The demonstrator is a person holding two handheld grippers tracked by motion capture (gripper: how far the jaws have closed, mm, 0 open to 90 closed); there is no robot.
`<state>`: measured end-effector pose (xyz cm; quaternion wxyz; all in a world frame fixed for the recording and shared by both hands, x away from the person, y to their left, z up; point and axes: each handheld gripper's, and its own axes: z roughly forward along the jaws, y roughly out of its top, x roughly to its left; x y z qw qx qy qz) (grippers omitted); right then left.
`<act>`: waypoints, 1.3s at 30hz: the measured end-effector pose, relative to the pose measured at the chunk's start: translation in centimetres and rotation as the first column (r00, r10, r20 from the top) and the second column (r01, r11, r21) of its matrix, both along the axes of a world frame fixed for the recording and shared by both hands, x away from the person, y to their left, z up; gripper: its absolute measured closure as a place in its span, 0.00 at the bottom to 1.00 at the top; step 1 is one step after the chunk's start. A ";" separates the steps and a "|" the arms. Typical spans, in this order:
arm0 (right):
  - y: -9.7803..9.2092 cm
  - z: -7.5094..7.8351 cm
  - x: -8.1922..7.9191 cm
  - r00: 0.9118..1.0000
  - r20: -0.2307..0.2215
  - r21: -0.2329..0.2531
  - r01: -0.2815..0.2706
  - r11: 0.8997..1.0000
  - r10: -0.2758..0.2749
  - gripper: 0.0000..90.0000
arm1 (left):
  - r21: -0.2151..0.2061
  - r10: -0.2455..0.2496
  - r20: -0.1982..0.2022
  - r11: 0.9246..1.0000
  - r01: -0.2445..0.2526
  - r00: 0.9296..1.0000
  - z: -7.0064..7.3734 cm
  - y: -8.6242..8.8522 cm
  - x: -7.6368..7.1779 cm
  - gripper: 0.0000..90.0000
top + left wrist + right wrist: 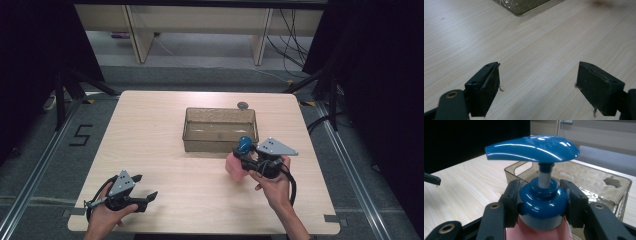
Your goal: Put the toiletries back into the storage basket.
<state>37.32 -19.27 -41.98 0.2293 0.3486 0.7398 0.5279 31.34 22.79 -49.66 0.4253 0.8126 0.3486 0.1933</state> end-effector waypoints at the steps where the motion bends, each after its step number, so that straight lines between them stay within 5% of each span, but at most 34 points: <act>1: 0.0 0.0 0.0 1.000 0.000 0.000 0.000 1.000 0.000 0.60 | 0.000 0.000 0.000 1.000 0.000 1.000 0.0 0.0 0.0 0.21; 25: -0.2 3.0 1.9 0.999 0.042 0.005 0.021 1.000 -0.021 0.60 | -0.019 0.009 0.003 1.000 -0.009 1.000 -0.1 -0.1 0.0 0.21; 27: -0.2 3.3 1.9 0.999 0.015 0.019 0.029 0.999 -0.029 0.60 | -0.021 0.010 0.002 1.000 -0.010 1.000 -0.1 -0.1 0.0 0.21; 28: -0.2 3.5 2.4 0.998 0.045 0.004 0.033 0.999 -0.033 0.60 | -0.021 0.010 0.003 1.000 -0.010 1.000 -0.1 -0.1 0.0 0.21; 35: 0.1 4.1 3.1 1.000 0.014 0.036 0.024 0.999 -0.024 0.60 | -0.024 0.010 0.002 1.000 -0.010 1.000 -0.1 0.0 0.0 0.21; 38: 0.1 4.4 3.6 0.998 0.049 0.015 0.041 0.999 -0.042 0.60 | -0.021 0.015 0.004 1.000 -0.015 1.000 0.0 0.0 -0.1 0.21; 39: 0.2 4.8 3.8 0.999 0.013 0.038 0.040 0.998 -0.040 0.60 | -0.021 0.015 0.004 1.000 -0.015 1.000 0.0 0.0 -0.1 0.21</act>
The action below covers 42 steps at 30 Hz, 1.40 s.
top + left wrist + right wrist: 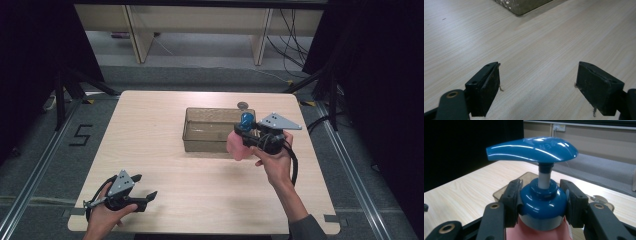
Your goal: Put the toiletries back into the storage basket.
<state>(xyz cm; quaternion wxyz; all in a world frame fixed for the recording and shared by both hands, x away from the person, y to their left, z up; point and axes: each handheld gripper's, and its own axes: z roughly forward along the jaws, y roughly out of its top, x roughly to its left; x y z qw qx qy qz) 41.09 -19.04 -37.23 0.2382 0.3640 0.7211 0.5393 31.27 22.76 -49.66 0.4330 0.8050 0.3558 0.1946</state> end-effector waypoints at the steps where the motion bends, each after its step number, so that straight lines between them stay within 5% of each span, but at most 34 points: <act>1: 0.0 0.1 0.1 1.000 0.007 -0.004 0.005 1.000 -0.005 0.60 | 0.000 0.000 0.000 1.000 0.000 1.000 0.0 0.0 0.0 0.21; 7: -0.2 0.6 0.8 1.000 -0.007 0.008 0.023 1.000 -0.023 0.60 | 0.000 0.000 -0.001 1.000 0.000 1.000 0.0 0.0 0.0 0.21; 9: -0.5 0.7 1.3 0.999 0.025 -0.010 0.025 1.000 -0.025 0.60 | 0.000 -0.001 -0.002 1.000 0.001 1.000 0.0 0.0 0.0 0.21; 22: -0.8 0.6 3.3 0.997 -0.026 0.023 0.068 0.997 -0.068 0.60 | 0.002 0.001 -0.003 1.000 -0.001 1.000 0.0 0.0 0.0 0.21; 37: -1.1 0.2 6.1 0.993 -0.031 0.018 0.114 0.993 -0.113 0.60 | 0.019 -0.012 -0.004 1.000 0.013 1.000 0.1 0.1 0.0 0.21; 42: -1.1 -0.3 7.2 0.991 -0.034 0.015 0.131 0.991 -0.131 0.60 | -0.004 -0.012 -0.003 1.000 0.012 1.000 -0.1 -0.1 0.0 0.21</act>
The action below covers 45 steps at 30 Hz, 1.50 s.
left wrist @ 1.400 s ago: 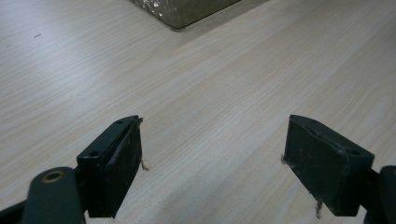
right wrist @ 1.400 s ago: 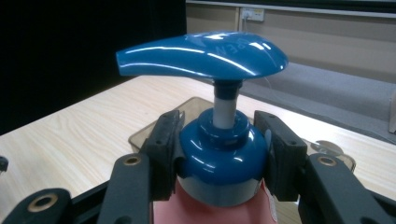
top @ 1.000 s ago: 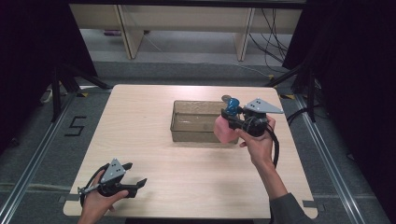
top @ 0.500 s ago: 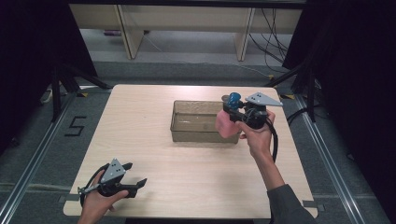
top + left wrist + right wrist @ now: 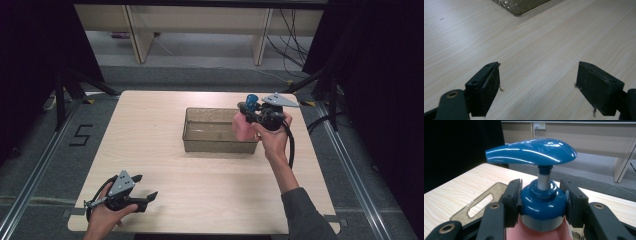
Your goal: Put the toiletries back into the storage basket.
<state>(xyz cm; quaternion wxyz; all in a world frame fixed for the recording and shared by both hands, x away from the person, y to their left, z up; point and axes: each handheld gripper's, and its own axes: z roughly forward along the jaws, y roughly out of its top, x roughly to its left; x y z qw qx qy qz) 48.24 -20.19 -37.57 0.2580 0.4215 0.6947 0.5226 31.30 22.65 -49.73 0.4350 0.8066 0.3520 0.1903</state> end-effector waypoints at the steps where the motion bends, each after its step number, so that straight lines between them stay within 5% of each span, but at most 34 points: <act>1: 0.0 -0.1 0.1 1.000 0.005 -0.008 0.011 1.000 -0.011 0.60 | 0.000 0.000 0.000 1.000 0.000 1.000 0.0 0.0 0.0 0.21; 12: -0.1 -1.4 1.2 1.000 -0.020 -0.026 0.024 0.999 -0.024 0.60 | 0.026 -0.007 0.003 1.000 0.007 1.000 0.1 0.1 0.0 0.21; 45: -0.4 -4.5 1.1 0.997 -0.064 -0.042 0.035 0.999 -0.038 0.60 | 0.001 -0.001 0.000 1.000 0.001 1.000 0.0 0.0 0.0 0.21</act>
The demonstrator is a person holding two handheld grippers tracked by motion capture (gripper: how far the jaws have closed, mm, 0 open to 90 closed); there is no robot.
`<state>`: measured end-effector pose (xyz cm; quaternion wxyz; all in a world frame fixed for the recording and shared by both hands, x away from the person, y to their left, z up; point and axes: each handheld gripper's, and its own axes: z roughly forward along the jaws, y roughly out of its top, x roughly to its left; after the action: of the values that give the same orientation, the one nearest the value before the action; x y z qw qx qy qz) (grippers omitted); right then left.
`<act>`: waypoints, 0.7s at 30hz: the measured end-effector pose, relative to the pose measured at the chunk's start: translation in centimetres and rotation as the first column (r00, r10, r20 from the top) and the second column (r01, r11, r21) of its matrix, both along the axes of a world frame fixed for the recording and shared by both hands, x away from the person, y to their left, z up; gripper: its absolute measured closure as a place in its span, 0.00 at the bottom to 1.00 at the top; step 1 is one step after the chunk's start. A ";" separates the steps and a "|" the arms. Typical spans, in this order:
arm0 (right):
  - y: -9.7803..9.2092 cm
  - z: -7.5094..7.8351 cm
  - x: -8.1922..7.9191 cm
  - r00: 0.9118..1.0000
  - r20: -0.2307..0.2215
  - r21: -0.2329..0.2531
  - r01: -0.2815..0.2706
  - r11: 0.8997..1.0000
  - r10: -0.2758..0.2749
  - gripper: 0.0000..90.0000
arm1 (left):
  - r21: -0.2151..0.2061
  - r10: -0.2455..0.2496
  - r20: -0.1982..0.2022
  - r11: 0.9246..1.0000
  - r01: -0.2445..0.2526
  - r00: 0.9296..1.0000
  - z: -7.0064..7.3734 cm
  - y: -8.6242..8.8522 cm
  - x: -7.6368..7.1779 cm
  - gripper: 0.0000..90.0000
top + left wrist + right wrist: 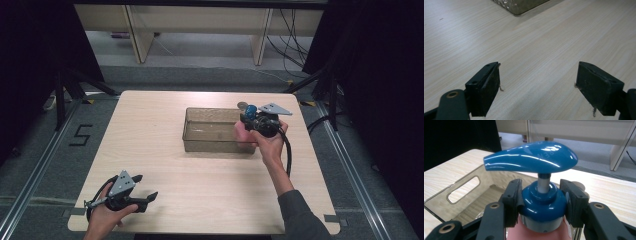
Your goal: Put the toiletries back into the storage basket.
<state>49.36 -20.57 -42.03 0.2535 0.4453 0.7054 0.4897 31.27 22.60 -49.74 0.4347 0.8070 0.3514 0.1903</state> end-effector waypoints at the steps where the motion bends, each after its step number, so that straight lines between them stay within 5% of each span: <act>1: 0.0 -0.1 0.0 1.000 -0.003 0.010 0.002 1.000 -0.002 0.60 | 0.001 0.000 0.000 1.000 0.000 1.000 0.0 0.0 0.0 0.21; 2: 0.2 -0.1 -0.2 1.000 -0.028 0.027 0.015 1.000 -0.014 0.60 | 0.001 0.000 0.000 1.000 0.000 1.000 0.0 0.0 0.0 0.21; 3: 0.0 -0.2 0.0 1.000 -0.001 0.008 0.000 1.000 0.000 0.60 | 0.001 0.000 0.001 1.000 0.000 1.000 0.0 0.0 0.0 0.21; 9: 0.0 -0.7 0.1 1.000 0.000 -0.006 -0.004 1.000 0.004 0.60 | 0.000 0.000 0.000 1.000 0.000 1.000 0.0 0.0 0.0 0.21; 21: -0.1 -1.8 0.0 1.000 -0.028 -0.016 0.011 1.000 -0.012 0.60 | 0.005 0.000 0.002 1.000 0.000 1.000 0.0 0.0 0.0 0.21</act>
<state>49.38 -20.64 -43.78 0.2498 0.4542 0.7102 0.4764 31.26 22.63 -49.72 0.4331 0.8079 0.3506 0.1920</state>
